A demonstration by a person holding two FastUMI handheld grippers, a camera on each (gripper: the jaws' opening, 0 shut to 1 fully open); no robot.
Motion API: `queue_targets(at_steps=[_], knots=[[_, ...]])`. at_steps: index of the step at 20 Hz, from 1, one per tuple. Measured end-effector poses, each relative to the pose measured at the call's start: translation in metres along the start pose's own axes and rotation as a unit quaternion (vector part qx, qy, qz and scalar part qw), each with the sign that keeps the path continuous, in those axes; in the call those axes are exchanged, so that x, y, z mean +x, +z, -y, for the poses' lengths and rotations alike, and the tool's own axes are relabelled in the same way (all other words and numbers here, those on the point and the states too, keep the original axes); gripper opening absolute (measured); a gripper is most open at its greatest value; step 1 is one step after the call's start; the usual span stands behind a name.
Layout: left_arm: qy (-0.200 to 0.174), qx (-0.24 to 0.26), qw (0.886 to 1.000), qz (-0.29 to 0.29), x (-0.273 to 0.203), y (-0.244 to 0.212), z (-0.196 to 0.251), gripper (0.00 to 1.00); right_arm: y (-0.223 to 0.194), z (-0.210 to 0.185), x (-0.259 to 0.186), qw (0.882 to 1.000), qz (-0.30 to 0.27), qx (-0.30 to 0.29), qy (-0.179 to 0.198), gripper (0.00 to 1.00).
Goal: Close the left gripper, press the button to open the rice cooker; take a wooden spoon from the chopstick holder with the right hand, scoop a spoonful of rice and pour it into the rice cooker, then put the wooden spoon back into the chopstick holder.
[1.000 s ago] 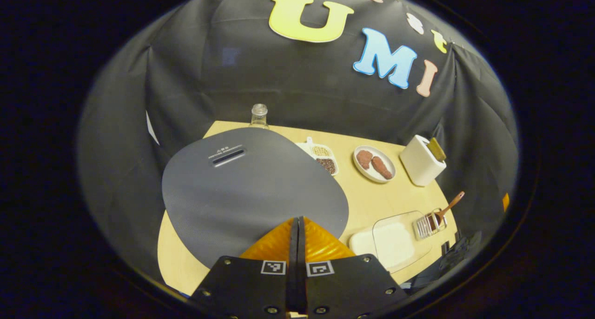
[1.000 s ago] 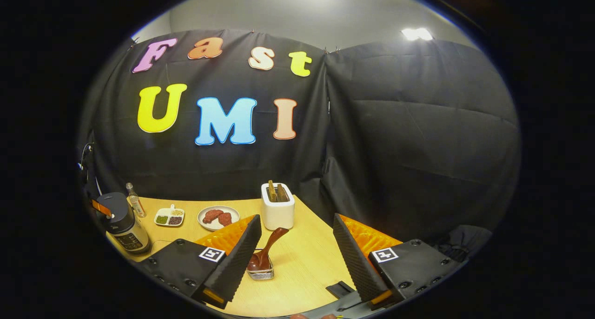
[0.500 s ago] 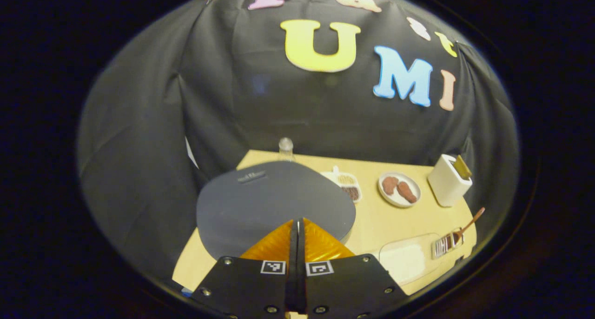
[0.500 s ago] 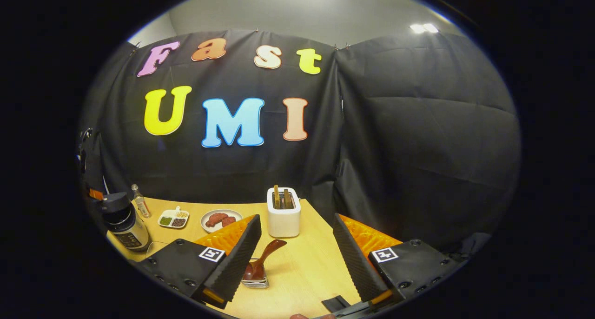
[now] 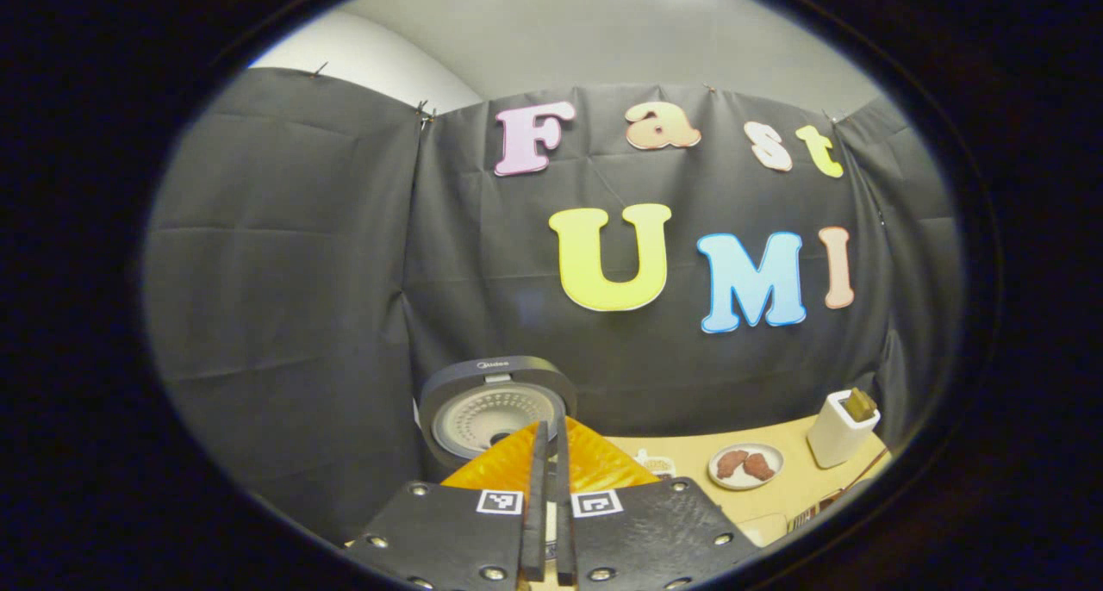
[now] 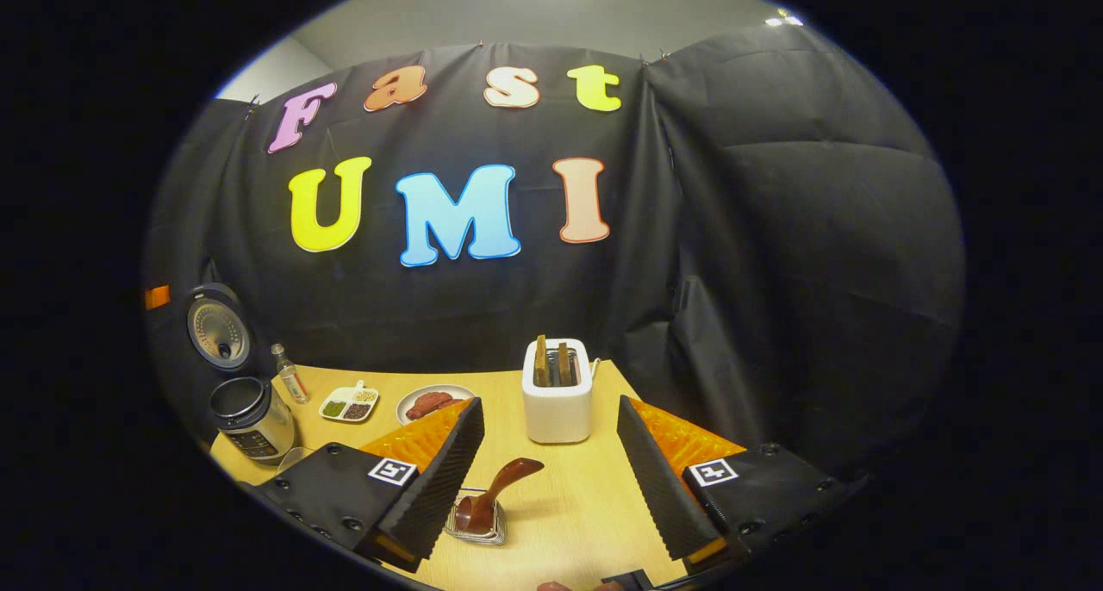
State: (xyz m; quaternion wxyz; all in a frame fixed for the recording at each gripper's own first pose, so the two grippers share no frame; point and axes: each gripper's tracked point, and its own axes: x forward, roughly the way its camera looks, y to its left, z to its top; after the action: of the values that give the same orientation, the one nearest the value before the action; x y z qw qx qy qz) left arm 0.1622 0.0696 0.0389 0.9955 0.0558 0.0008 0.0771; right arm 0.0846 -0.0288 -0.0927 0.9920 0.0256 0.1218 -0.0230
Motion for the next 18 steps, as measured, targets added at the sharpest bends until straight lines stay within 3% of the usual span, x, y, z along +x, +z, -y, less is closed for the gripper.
queue_targets(at_steps=[1,5,7,8,10,11,12,15,16,18], knots=[[0.009,0.005,1.000,0.000,-0.011,-0.004,0.006,0.12,-0.003,0.000,0.006,1.000,-0.006,0.001,0.013,0.98],[0.063,0.018,0.998,0.010,-0.055,-0.016,0.007,0.96,-0.018,0.005,0.022,0.998,-0.027,0.022,0.053,0.98],[0.061,0.005,0.998,0.004,-0.077,-0.031,0.023,0.96,-0.024,0.008,0.031,0.996,-0.031,0.044,0.065,0.93],[0.060,-0.005,0.998,-0.001,-0.087,-0.039,0.029,0.96,-0.033,0.007,0.036,0.995,-0.039,0.053,0.070,0.98],[0.069,-0.019,0.997,-0.024,-0.099,-0.059,0.030,0.96,-0.051,0.010,0.044,0.992,-0.064,0.074,0.075,0.98],[0.074,-0.021,0.996,-0.036,-0.103,-0.069,0.030,0.96,-0.059,0.011,0.048,0.990,-0.075,0.089,0.076,0.93],[0.078,-0.021,0.996,-0.047,-0.108,-0.074,0.030,0.96,-0.068,0.012,0.050,0.987,-0.089,0.107,0.079,0.98],[0.088,-0.015,0.994,-0.057,-0.124,-0.076,0.026,0.96,-0.095,0.003,0.063,0.976,-0.122,0.158,0.093,0.98],[0.091,-0.011,0.994,-0.061,-0.129,-0.076,0.025,0.96,-0.106,0.000,0.068,0.971,-0.134,0.173,0.096,0.93],[0.098,-0.001,0.993,-0.069,-0.137,-0.076,0.020,0.96,-0.125,-0.007,0.082,0.962,-0.159,0.199,0.097,0.98]])
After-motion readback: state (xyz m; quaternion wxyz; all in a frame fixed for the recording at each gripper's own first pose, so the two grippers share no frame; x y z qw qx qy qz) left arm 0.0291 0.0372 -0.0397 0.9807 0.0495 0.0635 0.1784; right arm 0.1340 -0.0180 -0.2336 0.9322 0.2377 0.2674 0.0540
